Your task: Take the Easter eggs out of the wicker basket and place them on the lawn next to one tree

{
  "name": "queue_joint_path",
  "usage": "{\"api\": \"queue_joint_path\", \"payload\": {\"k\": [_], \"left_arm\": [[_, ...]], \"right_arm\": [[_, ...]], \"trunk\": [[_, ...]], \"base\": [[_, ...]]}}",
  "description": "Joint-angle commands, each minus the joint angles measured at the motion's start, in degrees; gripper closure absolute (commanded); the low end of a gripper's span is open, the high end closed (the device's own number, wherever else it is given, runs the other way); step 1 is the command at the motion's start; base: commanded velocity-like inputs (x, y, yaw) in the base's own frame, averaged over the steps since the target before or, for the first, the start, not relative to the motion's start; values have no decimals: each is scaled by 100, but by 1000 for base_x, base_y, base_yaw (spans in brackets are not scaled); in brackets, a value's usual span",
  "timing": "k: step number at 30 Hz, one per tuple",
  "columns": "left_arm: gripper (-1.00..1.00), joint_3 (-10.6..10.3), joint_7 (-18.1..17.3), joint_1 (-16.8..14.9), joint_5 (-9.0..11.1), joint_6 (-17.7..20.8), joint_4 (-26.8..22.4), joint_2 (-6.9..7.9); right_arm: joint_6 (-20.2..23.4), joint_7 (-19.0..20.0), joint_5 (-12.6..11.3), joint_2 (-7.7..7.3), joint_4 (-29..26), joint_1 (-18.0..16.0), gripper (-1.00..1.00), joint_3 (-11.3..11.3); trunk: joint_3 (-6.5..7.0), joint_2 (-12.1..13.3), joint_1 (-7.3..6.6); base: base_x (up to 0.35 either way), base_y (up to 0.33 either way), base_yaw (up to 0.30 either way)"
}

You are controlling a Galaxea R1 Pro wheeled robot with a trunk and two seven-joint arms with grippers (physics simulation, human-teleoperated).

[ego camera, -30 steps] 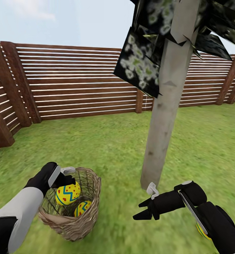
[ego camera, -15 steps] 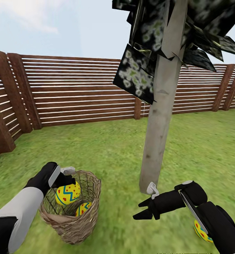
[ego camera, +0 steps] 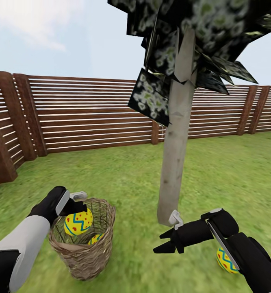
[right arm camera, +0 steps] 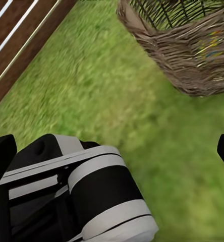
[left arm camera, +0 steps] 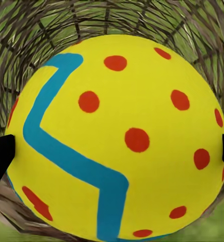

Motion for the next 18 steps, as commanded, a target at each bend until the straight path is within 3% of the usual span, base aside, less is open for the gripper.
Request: {"api": "queue_joint_path", "payload": {"k": [1, 9, 18], "left_arm": [[100, 6, 30, -2, 29, 34, -7, 0], [100, 6, 31, -2, 29, 47, -13, 0], [100, 6, 37, -2, 29, 43, -13, 1]], "right_arm": [[49, 13, 5, -1, -2, -5, -100, 4], [49, 8, 7, 9, -2, -5, -100, 20], [49, 23, 26, 9, -2, -5, -100, 31]], "trunk": [[16, -1, -4], [194, 10, -25], [393, 22, -48]], "base": [[-30, 0, -148], [-58, 0, -229], [-142, 0, -37]]}}
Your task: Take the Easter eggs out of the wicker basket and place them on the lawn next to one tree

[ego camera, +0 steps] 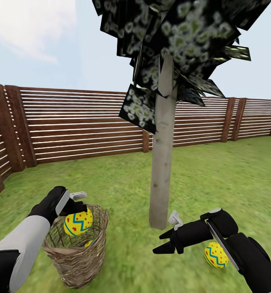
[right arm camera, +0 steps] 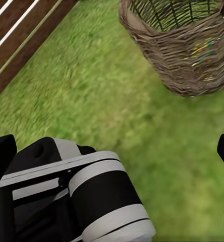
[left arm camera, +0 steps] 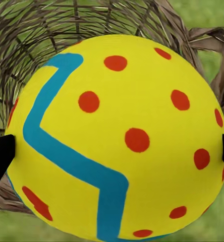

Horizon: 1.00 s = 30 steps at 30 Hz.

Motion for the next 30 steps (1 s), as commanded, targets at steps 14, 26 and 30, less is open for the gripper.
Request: {"api": "queue_joint_path", "payload": {"k": [14, 26, 30], "left_arm": [[100, 56, 623, 61, 34, 187, -2022, 35], [100, 24, 831, 77, 29, 187, -2657, -1], [100, 23, 876, 78, 29, 187, -2660, -1]], "right_arm": [[49, 23, 16, -3, -3, -5, -100, 9], [49, 30, -13, -3, 0, -5, -100, -15], [49, 26, -11, -3, 3, -5, -100, -17]], "trunk": [[304, 16, -39], [348, 19, -44], [348, 19, -44]], "base": [[-22, 0, 0], [0, 0, -159], [0, -116, -276]]}}
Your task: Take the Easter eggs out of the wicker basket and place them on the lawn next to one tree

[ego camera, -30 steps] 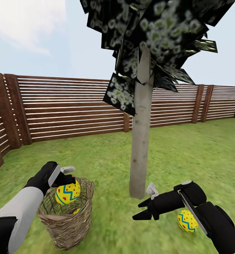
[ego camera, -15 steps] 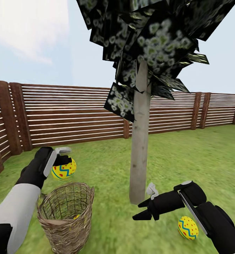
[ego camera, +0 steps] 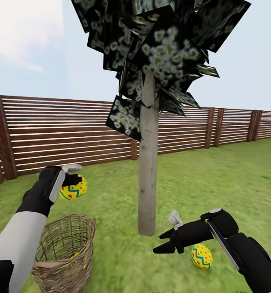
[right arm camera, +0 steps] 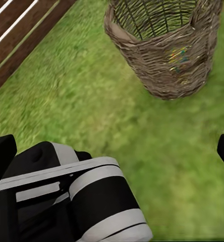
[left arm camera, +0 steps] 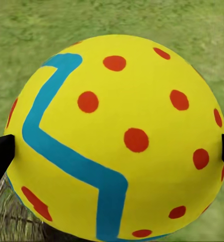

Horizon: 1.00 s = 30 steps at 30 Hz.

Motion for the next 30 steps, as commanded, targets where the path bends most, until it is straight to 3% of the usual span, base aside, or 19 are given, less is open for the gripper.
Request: {"api": "queue_joint_path", "payload": {"k": [1, 17, 23, 30], "left_arm": [[100, -1, 103, 2, 60, 24, -7, 2], [100, -1, 158, 13, 60, 24, 1, -2], [100, -1, 407, 34, 50, 24, 44, -12], [100, -9, 439, 39, 35, 24, 137, -19]], "right_arm": [[48, 15, -1, -2, 1, -7, -100, 2], [48, 14, 7, -1, 2, -7, -100, -3], [48, 14, 7, -2, 2, -7, -100, -7], [48, 7, 10, -2, 2, -7, -100, -15]], "trunk": [[-7, -3, -1], [-7, -3, -1], [-7, -3, -1], [-7, -3, -1]], "base": [[0, -217, -277], [-51, -264, -278], [-92, -269, -253], [-86, -269, -230]]}}
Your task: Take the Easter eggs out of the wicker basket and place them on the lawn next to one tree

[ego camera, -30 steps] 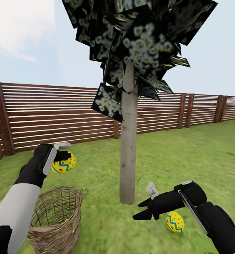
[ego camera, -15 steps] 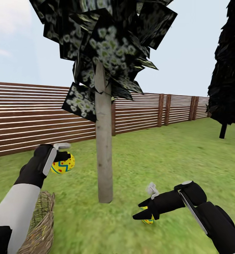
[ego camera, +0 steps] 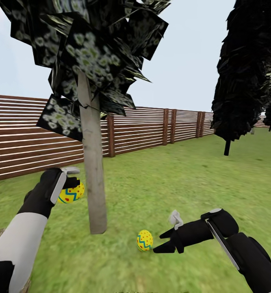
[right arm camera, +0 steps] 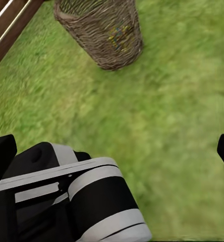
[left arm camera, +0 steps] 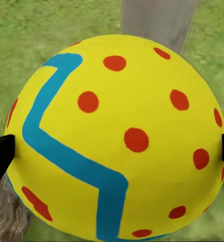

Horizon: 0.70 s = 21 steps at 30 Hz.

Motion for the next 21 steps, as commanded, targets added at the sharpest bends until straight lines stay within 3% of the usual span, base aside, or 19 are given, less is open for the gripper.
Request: {"api": "queue_joint_path", "payload": {"k": [1, 10, 18, 21], "left_arm": [[100, -25, 61, -7, 54, 23, 46, -1], [100, -106, 62, -12, 53, 23, 267, -4], [100, -223, 57, -13, 64, 23, 1115, -65], [100, -261, 37, -13, 64, 23, 1341, -178]], "right_arm": [[48, 16, 3, -2, 0, -6, -100, 3], [48, 15, 5, -2, 1, -6, -100, -1], [48, 15, 4, -2, 2, -6, -100, -1], [48, 15, 0, -2, 1, -6, -100, -1]], "trunk": [[-7, -4, -2], [-7, -4, -2], [-7, -4, -2], [-7, -4, -2]], "base": [[-81, -271, -228], [-71, -272, -227], [-6, -276, -226], [0, -276, -225]]}}
